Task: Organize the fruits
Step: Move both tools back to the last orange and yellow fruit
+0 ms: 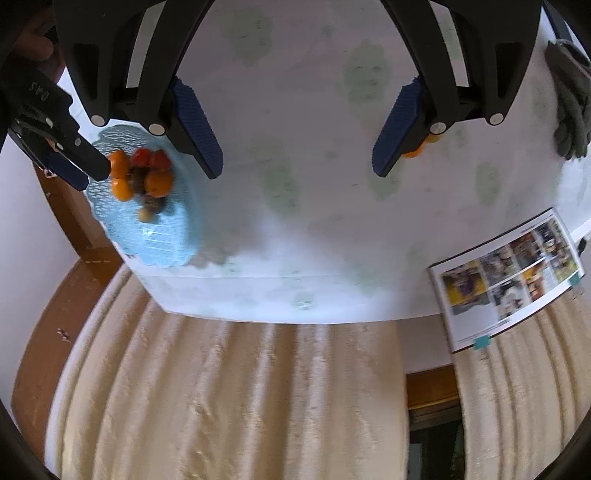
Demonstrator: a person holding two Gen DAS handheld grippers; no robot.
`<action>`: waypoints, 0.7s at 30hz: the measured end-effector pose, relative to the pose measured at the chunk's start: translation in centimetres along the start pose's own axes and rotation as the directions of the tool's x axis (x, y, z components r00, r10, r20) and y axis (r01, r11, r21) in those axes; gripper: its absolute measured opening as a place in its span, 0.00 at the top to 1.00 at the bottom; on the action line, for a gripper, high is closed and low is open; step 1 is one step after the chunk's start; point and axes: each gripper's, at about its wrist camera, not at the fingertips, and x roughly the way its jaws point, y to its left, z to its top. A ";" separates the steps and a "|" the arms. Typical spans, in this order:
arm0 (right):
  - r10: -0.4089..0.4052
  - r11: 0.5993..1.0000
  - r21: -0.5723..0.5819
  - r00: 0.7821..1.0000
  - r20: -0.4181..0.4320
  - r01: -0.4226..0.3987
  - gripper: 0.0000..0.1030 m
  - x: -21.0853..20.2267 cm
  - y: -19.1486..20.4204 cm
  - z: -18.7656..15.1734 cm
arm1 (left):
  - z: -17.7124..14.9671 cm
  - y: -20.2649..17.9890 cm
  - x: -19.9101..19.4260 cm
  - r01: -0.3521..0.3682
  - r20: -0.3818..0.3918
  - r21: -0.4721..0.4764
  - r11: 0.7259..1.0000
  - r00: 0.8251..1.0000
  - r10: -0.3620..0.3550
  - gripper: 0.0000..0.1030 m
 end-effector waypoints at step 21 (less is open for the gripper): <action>0.118 0.973 -0.175 0.978 -0.173 -0.148 0.26 7.8 12.9 -2.4 | -2.5 9.7 -1.8 -0.097 -0.042 -0.081 0.992 0.995 0.094 0.15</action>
